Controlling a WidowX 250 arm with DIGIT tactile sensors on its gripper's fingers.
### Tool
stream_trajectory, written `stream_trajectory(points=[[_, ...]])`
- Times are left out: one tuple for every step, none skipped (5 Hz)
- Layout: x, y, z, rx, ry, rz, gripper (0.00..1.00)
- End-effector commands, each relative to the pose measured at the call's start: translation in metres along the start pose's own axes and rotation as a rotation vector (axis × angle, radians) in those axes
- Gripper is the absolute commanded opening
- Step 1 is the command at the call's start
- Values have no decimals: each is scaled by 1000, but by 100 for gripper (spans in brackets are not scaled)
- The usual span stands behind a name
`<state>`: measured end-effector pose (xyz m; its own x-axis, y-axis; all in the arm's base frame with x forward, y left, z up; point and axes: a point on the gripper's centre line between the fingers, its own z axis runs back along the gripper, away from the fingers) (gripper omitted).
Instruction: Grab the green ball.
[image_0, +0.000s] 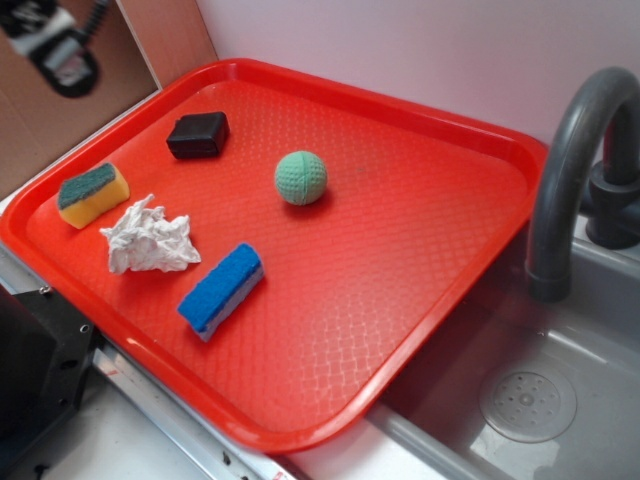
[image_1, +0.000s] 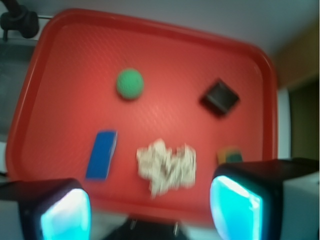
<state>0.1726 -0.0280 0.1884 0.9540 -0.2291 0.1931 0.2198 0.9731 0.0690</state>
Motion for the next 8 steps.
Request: stream_trajectory(points=[[57, -2, -51, -38, -72, -144, 100], [75, -7, -81, -56, -37, -168, 100], [82, -11, -102, -69, 10, -200, 100], [81, -22, -130, -48, 86, -240, 100], [80, -22, -146, -67, 117, -252, 100], [76, -27, -164, -67, 169, -276, 100], [74, -14, -177, -54, 220, -221, 100], [73, -5, -189, -59, 257, -198, 0]])
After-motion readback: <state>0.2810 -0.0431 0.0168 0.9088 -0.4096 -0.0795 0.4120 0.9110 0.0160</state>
